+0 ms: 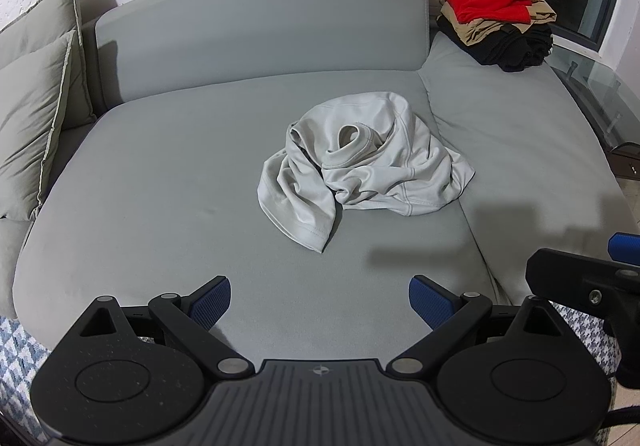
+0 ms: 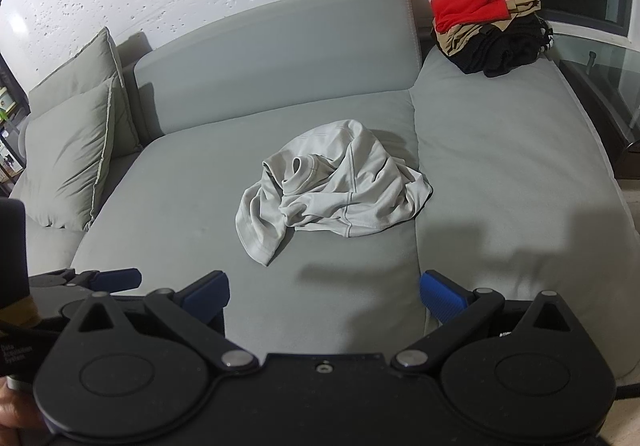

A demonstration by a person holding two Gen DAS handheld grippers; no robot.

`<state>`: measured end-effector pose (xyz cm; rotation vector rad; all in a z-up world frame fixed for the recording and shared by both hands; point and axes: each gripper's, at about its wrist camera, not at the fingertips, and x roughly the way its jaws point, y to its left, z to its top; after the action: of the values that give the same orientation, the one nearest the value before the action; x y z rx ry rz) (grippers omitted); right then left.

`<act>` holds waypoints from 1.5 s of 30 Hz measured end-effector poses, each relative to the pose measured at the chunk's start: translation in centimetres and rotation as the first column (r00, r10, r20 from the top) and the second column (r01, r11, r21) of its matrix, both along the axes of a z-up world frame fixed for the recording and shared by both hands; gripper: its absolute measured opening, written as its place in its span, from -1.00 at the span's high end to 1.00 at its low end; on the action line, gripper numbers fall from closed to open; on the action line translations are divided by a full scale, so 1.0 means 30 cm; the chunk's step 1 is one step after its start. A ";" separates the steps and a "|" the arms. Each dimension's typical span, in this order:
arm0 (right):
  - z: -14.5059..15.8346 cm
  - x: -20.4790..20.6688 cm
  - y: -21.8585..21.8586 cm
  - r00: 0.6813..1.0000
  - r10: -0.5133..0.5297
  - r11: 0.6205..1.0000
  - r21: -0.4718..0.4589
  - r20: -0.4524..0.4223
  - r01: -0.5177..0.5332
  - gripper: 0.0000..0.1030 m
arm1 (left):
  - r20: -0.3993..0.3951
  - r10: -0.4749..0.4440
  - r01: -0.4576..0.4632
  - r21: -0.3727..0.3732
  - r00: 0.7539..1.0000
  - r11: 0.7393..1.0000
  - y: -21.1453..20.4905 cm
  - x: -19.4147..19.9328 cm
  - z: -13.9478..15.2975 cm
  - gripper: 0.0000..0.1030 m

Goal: Fold clothes

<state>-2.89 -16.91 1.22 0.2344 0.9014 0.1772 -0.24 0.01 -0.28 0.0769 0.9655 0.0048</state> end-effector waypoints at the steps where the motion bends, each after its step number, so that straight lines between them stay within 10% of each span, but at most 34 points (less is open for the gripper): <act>1: 0.000 0.000 0.000 1.000 0.000 1.000 0.000 0.000 0.000 -0.99 | 0.000 0.000 0.000 0.000 1.000 1.000 0.000 0.000 0.000 -0.88; 45: -0.054 0.120 0.003 0.999 0.007 1.000 0.012 0.035 -0.007 -0.99 | 0.020 0.020 -0.021 0.011 1.000 1.000 0.082 0.076 -0.015 -0.88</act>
<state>0.72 -16.84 -0.41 0.2386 0.8668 0.1927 2.05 2.48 -0.74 0.0772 0.9469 0.0299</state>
